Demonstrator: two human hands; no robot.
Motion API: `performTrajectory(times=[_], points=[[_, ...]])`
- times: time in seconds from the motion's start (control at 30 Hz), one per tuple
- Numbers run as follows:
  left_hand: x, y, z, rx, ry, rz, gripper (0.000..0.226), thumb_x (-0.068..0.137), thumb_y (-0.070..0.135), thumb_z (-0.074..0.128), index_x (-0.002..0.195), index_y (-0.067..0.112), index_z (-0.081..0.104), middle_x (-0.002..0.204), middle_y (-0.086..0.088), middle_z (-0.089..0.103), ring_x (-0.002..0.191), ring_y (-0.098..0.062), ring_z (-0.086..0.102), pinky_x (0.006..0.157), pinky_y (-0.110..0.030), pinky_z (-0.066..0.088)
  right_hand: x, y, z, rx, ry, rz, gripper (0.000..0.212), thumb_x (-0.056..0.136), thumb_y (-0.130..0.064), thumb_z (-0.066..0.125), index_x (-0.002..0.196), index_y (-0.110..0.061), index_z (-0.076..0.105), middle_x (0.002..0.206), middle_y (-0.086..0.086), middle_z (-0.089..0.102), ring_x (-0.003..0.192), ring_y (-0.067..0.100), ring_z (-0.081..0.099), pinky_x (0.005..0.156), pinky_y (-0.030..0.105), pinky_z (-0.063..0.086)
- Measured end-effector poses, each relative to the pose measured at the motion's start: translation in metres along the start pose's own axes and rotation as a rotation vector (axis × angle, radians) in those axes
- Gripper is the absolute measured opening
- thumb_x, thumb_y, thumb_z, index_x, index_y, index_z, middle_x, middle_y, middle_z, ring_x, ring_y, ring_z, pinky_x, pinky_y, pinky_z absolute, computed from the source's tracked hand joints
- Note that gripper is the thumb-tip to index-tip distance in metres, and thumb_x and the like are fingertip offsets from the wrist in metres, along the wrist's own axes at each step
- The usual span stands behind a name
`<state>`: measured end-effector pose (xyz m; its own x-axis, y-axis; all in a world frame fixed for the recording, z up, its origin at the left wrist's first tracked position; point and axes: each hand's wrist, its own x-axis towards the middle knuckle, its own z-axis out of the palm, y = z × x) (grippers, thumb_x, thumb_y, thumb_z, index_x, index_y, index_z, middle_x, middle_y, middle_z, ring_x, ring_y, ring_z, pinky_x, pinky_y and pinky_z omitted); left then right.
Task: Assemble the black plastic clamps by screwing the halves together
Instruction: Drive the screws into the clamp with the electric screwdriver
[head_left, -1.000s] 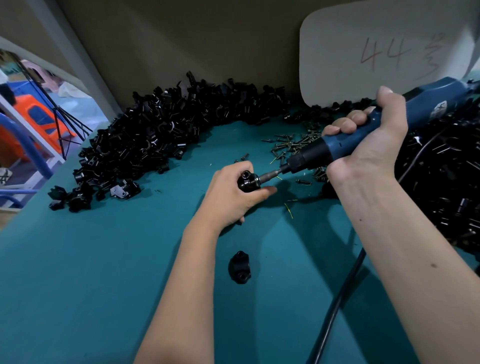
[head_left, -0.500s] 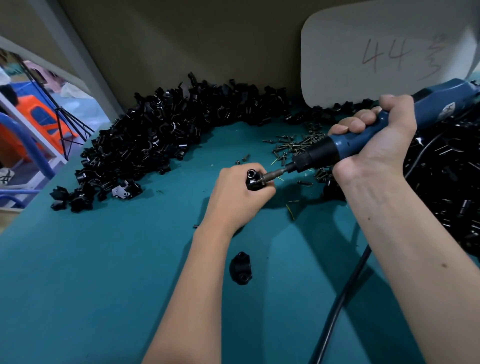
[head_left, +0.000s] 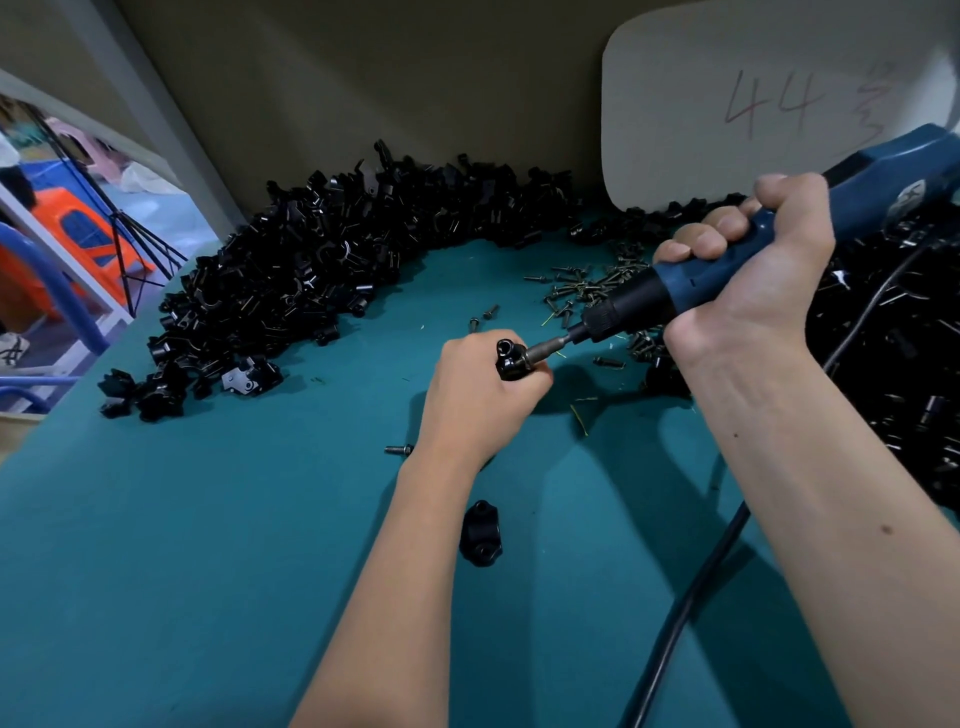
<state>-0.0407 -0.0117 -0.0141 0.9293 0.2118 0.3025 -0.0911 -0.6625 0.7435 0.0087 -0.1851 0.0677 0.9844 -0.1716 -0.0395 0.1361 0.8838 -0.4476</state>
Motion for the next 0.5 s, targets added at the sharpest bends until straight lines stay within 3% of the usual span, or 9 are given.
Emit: performTrajectory(times=[0.27, 0.5], points=[[-0.0021, 0.003, 0.0046, 0.073, 0.033, -0.041, 0.026, 0.07, 0.041, 0.061, 0.068, 0.016, 0.057, 0.059, -0.001, 0.053, 0.059, -0.027, 0.048, 0.049, -0.033, 0.037, 0.0004, 0.0003, -0.0013, -0.036, 0.003, 0.004, 0.025, 0.095, -0.016, 0.054, 0.074, -0.019, 0.04, 0.06, -0.005, 0.04, 0.049, 0.012, 0.036, 0.052, 0.027, 0.037], [-0.003, 0.0026, 0.0047, 0.047, 0.041, -0.054, 0.024, 0.069, 0.041, 0.062, 0.066, 0.018, 0.056, 0.057, 0.001, 0.05, 0.052, -0.02, 0.04, 0.048, -0.03, 0.033, -0.0003, 0.0026, -0.0035, -0.01, 0.02, 0.029, 0.027, 0.095, -0.017, 0.054, 0.072, -0.02, 0.04, 0.06, -0.005, 0.04, 0.049, 0.012, 0.035, 0.052, 0.026, 0.036]])
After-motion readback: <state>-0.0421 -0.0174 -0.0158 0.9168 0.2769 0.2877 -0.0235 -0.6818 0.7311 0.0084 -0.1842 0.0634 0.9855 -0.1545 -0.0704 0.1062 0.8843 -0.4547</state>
